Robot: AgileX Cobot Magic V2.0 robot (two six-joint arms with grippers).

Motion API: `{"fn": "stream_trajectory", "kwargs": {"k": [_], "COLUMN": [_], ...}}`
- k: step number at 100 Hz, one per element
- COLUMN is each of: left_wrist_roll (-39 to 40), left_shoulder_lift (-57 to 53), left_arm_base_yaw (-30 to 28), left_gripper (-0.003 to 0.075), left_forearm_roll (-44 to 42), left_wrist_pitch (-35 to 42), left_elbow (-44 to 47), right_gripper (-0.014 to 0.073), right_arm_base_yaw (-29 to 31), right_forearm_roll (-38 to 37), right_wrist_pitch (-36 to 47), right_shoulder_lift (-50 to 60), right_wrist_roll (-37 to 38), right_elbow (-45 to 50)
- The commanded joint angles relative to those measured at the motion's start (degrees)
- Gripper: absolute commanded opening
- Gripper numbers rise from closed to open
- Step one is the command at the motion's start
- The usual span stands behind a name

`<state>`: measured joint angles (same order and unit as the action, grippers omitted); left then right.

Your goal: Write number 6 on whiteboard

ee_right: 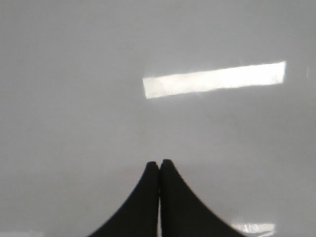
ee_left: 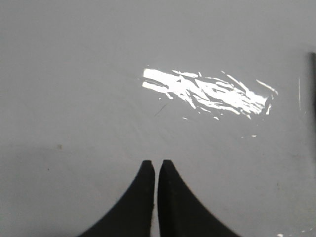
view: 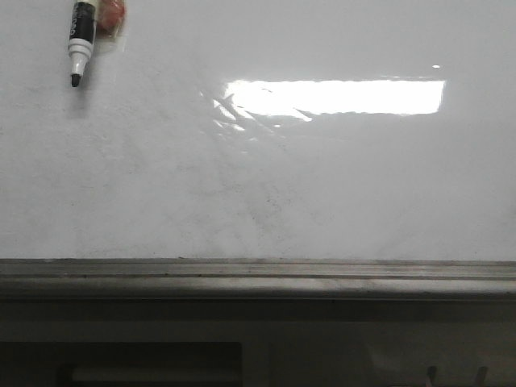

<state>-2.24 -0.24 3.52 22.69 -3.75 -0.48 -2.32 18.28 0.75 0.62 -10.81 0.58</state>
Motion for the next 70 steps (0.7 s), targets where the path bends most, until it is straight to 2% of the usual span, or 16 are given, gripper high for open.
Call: {"fn": "stream_trajectory", "kwargs": {"k": [1, 9, 20, 30, 42, 58, 70], "left_wrist_roll": [0.3, 0.3, 0.3, 0.3, -0.2, -0.6, -8.6], "left_shoulder_lift": [-1.8, -1.8, -1.8, -1.5, 1.5, 11.5, 20.1], "left_arm_base_yaw": [0.4, 0.4, 0.4, 0.4, 0.4, 0.4, 0.4], "left_gripper": [-0.002, -0.002, -0.002, -0.002, -0.002, -0.002, -0.002], "left_forearm_roll": [7.1, 11.7, 14.4, 14.5, 12.5, 3.2, 2.5], "left_wrist_pitch": [4.6, 4.4, 3.8, -0.4, -6.2, -16.7, -21.9], "left_elbow": [2.7, 2.7, 2.1, -0.9, -7.1, -18.0, -24.8], "right_gripper": [-0.0064, -0.0064, -0.0064, -0.005, -0.0049, -0.0049, -0.0049], "right_arm_base_yaw": [0.3, 0.3, 0.3, 0.3, 0.3, 0.3, 0.3], "right_forearm_roll": [9.4, 17.1, 17.4, 17.4, 15.0, 8.8, 7.4], "right_wrist_pitch": [5.3, 3.9, 0.4, -3.9, -9.5, -19.2, -24.9], "right_shoulder_lift": [1.0, 1.0, 1.0, 0.2, -4.6, -16.9, -26.4], "right_wrist_roll": [-0.3, -0.3, -0.3, -0.3, -0.3, -0.3, -1.2], "right_elbow": [1.2, 1.0, -0.4, -3.6, -8.8, -17.8, -24.5]}}
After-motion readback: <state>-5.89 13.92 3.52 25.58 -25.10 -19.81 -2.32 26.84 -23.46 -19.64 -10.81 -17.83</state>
